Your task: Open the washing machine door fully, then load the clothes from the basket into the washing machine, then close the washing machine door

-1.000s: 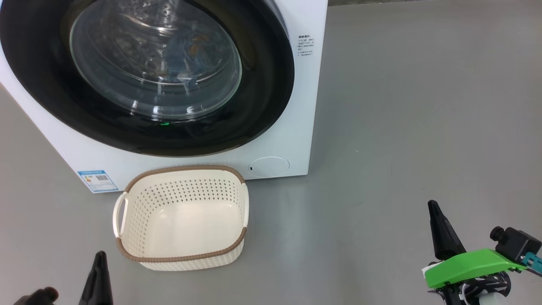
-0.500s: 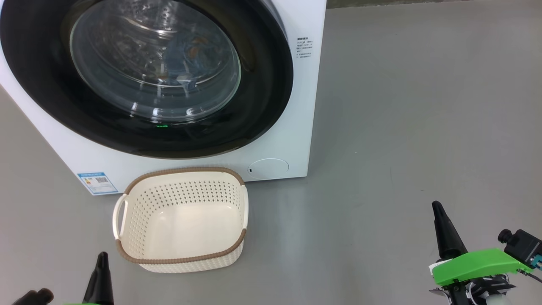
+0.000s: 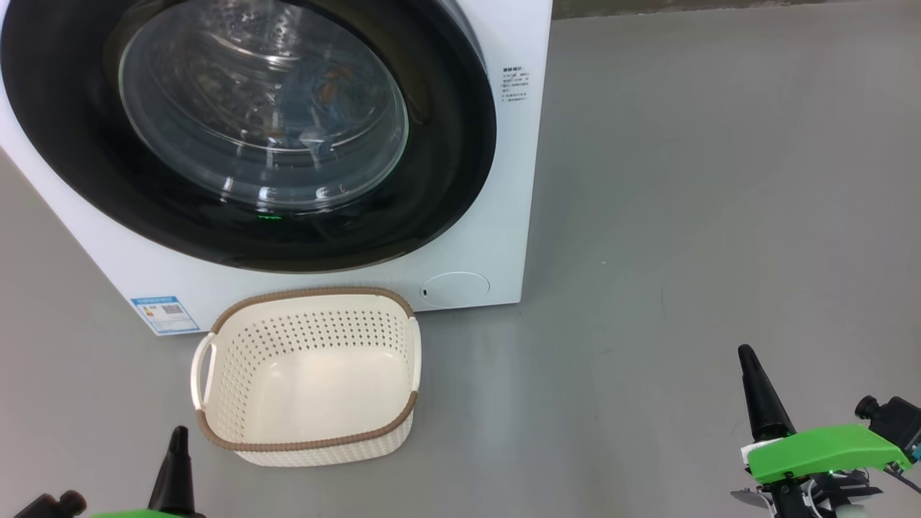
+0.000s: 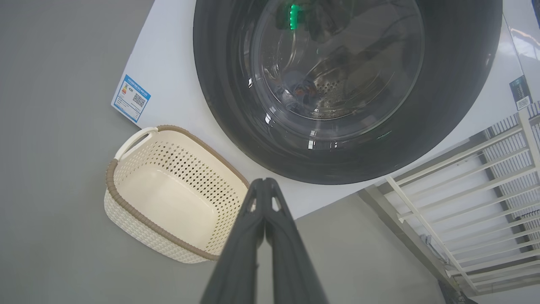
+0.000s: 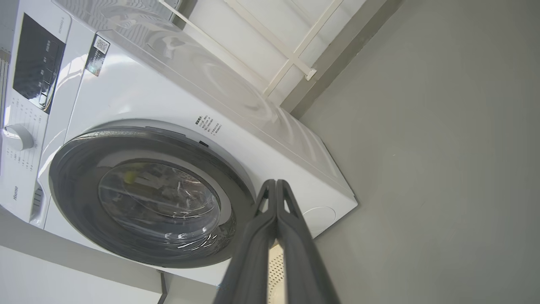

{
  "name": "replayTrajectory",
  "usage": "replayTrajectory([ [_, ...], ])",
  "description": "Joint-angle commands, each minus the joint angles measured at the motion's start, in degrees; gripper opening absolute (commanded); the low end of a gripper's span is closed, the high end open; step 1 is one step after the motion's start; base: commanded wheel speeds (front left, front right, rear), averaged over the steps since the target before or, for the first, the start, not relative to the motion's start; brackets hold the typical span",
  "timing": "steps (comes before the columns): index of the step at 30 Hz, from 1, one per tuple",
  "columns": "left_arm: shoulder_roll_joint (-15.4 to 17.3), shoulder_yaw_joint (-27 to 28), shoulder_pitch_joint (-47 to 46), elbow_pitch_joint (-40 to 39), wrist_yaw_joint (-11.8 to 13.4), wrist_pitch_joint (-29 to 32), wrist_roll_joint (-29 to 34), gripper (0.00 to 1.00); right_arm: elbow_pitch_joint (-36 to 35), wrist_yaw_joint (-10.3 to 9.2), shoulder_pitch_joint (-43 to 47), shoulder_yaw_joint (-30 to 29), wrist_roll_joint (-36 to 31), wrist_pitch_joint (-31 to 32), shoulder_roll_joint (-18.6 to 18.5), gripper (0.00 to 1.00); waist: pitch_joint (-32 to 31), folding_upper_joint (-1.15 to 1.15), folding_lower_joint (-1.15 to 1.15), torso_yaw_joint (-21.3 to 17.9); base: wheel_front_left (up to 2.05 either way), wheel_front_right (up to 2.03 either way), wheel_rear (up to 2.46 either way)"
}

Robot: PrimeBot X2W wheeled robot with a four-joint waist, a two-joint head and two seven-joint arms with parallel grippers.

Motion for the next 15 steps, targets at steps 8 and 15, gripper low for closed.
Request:
replayTrajectory([
  [8,1.0,0.9,-3.3,-0.6,-0.1,1.8,-6.6,0.0,-2.0,-0.07,-0.5,0.1,6.3,1.8,0.0,0.0,-0.2,0.0,0.0,-0.1,0.0,0.0,0.0],
  [15,1.0,0.9,-3.8,-0.3,-0.1,2.9,-11.3,0.0,-2.1,-0.07,-0.3,-0.2,10.5,3.0,0.1,0.0,-0.4,0.0,-0.01,-0.2,0.0,0.0,0.0],
])
